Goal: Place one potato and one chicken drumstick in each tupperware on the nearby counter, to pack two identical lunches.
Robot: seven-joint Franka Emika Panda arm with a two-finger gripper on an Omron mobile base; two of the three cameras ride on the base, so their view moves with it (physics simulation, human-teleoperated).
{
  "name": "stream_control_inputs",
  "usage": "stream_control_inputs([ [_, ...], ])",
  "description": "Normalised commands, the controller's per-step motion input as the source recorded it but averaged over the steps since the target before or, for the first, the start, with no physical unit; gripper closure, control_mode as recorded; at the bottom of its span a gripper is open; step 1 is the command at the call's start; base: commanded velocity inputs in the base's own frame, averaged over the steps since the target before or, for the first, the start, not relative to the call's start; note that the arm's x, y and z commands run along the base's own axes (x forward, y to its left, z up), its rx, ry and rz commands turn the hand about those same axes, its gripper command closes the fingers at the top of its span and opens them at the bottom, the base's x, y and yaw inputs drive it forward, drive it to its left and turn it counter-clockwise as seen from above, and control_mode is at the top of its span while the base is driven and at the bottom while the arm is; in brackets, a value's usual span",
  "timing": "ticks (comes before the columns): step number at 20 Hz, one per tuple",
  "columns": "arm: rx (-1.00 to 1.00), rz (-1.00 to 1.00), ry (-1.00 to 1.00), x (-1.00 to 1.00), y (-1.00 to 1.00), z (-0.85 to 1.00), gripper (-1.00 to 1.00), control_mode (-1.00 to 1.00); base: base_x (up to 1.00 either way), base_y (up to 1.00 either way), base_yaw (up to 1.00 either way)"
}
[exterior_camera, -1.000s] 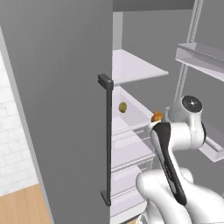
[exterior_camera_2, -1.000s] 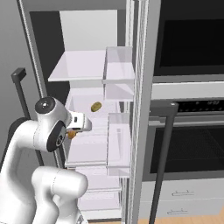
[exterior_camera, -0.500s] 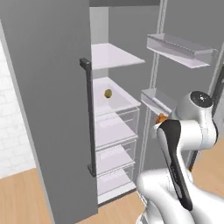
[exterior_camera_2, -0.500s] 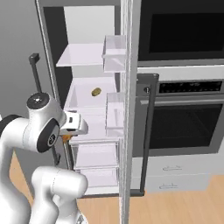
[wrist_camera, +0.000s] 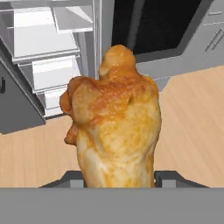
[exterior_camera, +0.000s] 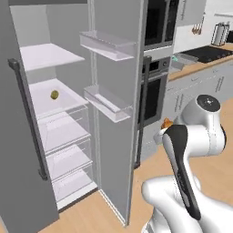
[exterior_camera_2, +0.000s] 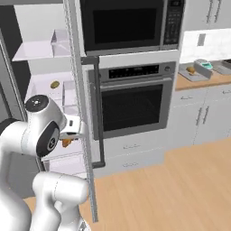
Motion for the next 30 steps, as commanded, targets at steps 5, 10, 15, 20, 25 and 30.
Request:
stream_control_inputs([
  [5, 0.0, 0.0, 0.0, 0.0, 0.0, 0.0, 1.0, 1.0, 0.34, -0.78, -0.54],
  [10, 0.0, 0.0, 0.0, 0.0, 0.0, 0.0, 1.0, 1.0, 0.86, -0.91, -0.45],
  [15, 0.0, 0.0, 0.0, 0.0, 0.0, 0.0, 1.0, 1.0, 1.0, -0.51, -0.22],
  [20, 0.0, 0.0, 0.0, 0.0, 0.0, 0.0, 1.0, 1.0, 1.0, -0.06, 0.02],
  [25, 0.0, 0.0, 0.0, 0.0, 0.0, 0.0, 1.0, 1.0, 1.0, -0.22, 0.12],
  [30, 0.0, 0.0, 0.0, 0.0, 0.0, 0.0, 1.0, 1.0, 1.0, -0.54, 0.24],
])
